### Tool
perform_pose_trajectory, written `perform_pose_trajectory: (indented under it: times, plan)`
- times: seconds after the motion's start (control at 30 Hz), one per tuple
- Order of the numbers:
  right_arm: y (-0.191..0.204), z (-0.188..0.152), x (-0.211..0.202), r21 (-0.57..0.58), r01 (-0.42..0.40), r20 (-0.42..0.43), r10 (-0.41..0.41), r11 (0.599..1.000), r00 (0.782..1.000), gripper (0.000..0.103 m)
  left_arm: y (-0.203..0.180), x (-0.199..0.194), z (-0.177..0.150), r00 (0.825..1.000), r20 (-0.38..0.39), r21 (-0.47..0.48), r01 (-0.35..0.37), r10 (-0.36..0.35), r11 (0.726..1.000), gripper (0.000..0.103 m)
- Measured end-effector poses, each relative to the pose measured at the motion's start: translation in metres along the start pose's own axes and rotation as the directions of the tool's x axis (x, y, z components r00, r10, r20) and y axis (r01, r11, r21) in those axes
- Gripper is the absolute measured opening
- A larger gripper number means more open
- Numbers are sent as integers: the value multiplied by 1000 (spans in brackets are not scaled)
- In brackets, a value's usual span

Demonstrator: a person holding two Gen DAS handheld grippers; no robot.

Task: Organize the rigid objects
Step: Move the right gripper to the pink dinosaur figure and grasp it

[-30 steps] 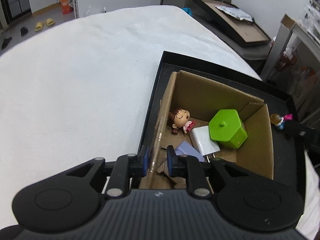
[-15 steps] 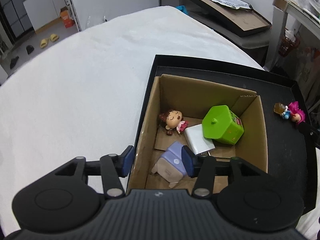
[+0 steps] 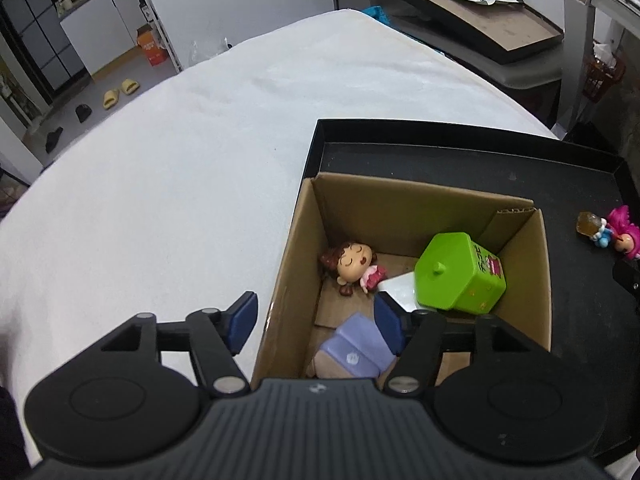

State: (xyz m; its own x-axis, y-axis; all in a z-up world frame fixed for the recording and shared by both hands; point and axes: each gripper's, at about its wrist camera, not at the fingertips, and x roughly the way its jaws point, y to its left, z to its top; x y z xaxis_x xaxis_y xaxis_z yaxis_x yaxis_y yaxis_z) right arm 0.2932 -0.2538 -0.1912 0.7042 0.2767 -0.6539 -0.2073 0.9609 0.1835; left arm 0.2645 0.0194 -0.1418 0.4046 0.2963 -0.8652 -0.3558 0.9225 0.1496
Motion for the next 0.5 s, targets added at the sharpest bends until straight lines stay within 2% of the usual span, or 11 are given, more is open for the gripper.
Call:
perform_pose_trajectory:
  times: [0.2, 0.43, 0.5]
  plan:
    - [-3, -2, 22, 18, -8, -19, 8, 1000, 1000, 81, -12, 6, 7, 1000, -7, 4, -20, 20, 1000, 70]
    - [-15, 0, 36, 32, 63, 7, -63, 998, 998, 80, -14, 9, 15, 998, -14, 16, -58, 58, 998, 71]
    - [-18, 1, 36, 33, 90, 25, -91, 995, 996, 74, -14, 11, 17, 998, -14, 13, -63, 63, 998, 71]
